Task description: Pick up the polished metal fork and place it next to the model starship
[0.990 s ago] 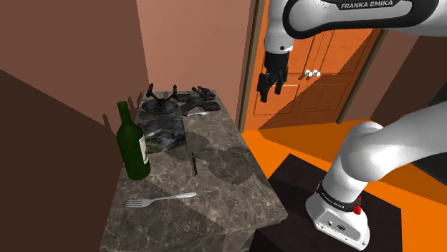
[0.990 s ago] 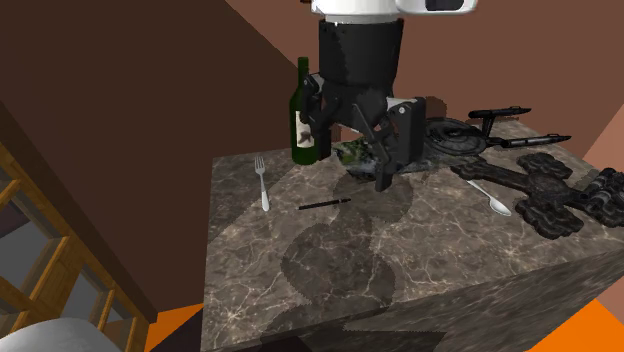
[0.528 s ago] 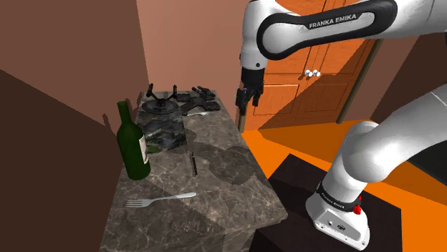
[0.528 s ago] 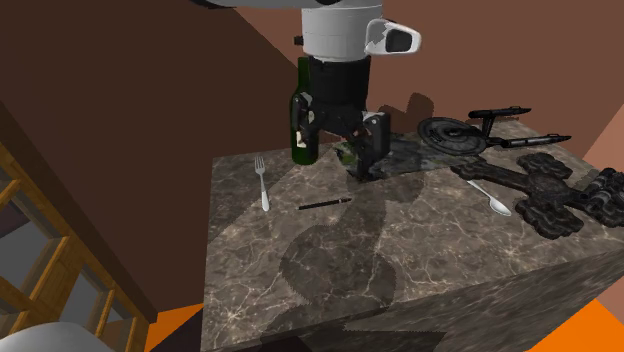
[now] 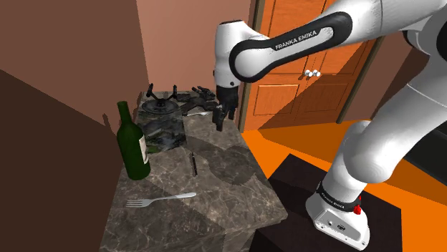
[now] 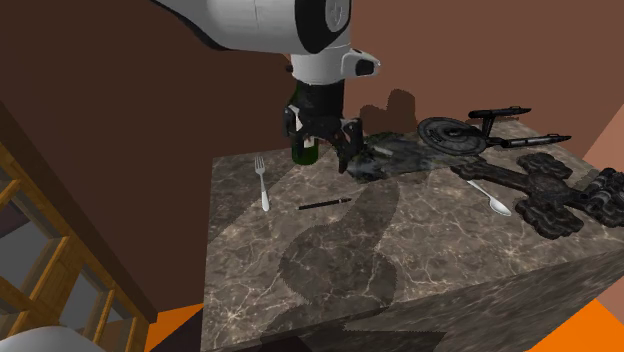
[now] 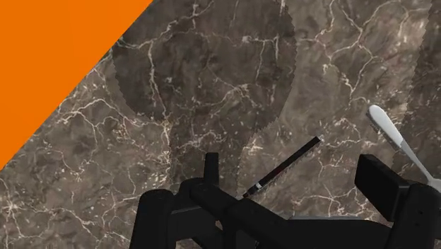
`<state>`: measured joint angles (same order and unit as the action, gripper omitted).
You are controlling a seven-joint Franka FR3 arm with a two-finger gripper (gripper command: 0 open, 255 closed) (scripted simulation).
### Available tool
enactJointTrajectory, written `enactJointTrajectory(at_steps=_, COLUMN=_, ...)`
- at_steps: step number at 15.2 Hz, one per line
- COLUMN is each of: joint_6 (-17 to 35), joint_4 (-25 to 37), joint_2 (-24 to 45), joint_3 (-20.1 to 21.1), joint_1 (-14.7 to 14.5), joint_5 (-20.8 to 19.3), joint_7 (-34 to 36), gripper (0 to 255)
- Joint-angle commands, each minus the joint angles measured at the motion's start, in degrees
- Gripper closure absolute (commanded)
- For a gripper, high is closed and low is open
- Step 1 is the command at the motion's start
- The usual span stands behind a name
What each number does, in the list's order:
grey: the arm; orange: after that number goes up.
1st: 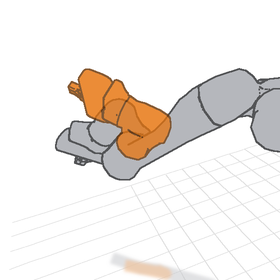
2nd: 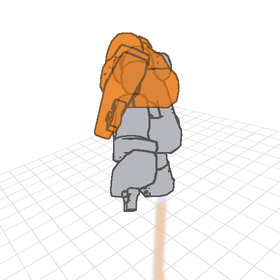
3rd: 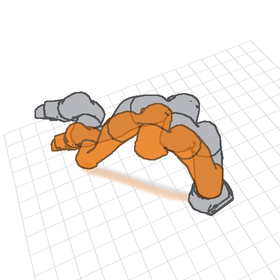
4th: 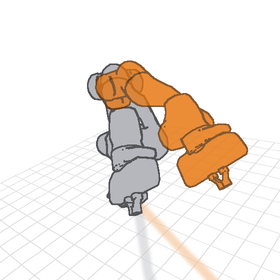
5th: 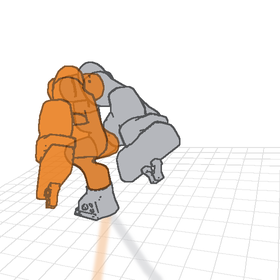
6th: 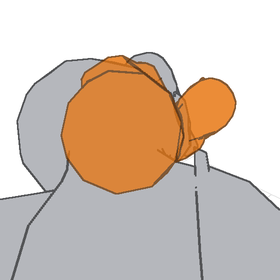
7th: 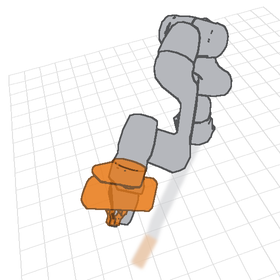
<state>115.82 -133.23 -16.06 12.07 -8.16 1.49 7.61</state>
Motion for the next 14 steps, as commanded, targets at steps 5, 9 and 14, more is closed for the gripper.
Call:
enactJointTrajectory(at_steps=5, joint_6=6.84, joint_4=4.52, joint_2=10.65, joint_3=3.18, joint_1=-2.26, joint_5=-1.22, joint_7=-0.17, gripper=0)
enactJointTrajectory(at_steps=9, joint_6=10.42, joint_4=8.46, joint_2=17.89, joint_3=5.07, joint_1=-3.92, joint_5=-3.09, joint_7=0.23, gripper=0)
enactJointTrajectory(at_steps=14, joint_6=13.77, joint_4=14.38, joint_2=27.00, joint_3=6.85, joint_1=-6.52, joint_5=-6.38, joint_7=1.02, gripper=0)
